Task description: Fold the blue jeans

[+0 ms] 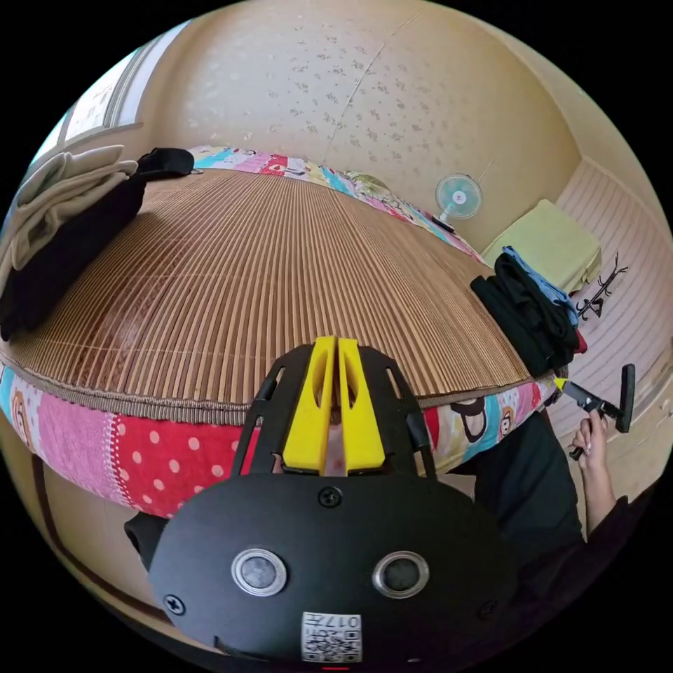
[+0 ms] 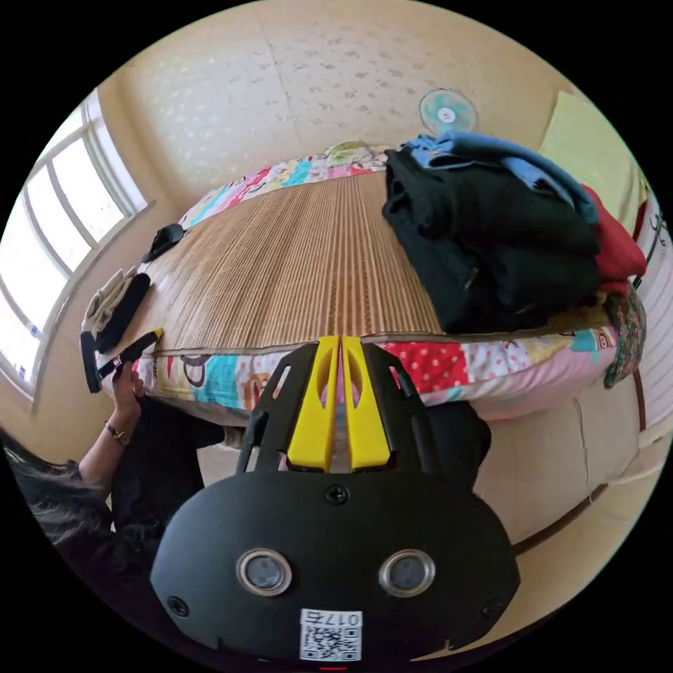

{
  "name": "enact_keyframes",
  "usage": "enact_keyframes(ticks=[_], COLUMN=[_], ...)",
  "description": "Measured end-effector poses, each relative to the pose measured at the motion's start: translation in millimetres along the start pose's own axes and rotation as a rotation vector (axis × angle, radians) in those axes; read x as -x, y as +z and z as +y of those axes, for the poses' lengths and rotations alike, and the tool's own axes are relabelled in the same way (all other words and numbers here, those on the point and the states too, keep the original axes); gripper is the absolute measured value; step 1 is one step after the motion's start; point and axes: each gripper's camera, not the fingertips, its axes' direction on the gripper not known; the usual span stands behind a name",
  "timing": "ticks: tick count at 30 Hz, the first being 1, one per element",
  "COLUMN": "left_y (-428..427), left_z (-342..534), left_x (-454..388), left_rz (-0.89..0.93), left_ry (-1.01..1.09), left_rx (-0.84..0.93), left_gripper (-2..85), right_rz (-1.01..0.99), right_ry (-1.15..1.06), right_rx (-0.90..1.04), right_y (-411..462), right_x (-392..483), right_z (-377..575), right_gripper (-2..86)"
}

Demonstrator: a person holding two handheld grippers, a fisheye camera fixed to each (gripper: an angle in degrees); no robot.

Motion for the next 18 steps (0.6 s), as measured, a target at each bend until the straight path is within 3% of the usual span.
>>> enact_keyframes(ticks=[8,15,18], left_y=[3.9,7.0,9.2], left_z=[10.6,12.7,13.1], left_x=[14.6,15.2,19.9], left_rz=[0.054,0.031,0.046], left_ry=[-0.082,-0.077,-0.085], left_rx=[-0.067,-0.073,-0.08], left_gripper=[-0.7,-0.6,-0.6], right_rz=[0.086,0.222,0.256], right_ry=[0.136,0.48,0.483], right_rx=[-0.291,-0.147,-0.06], right_y=[-84.7,-32.3,1.0], right_x=[-41.2,-121.9,-130.1], right_z=[-116.8,-177.9,-199.0], right_gripper=[10.3,19.7,18.5])
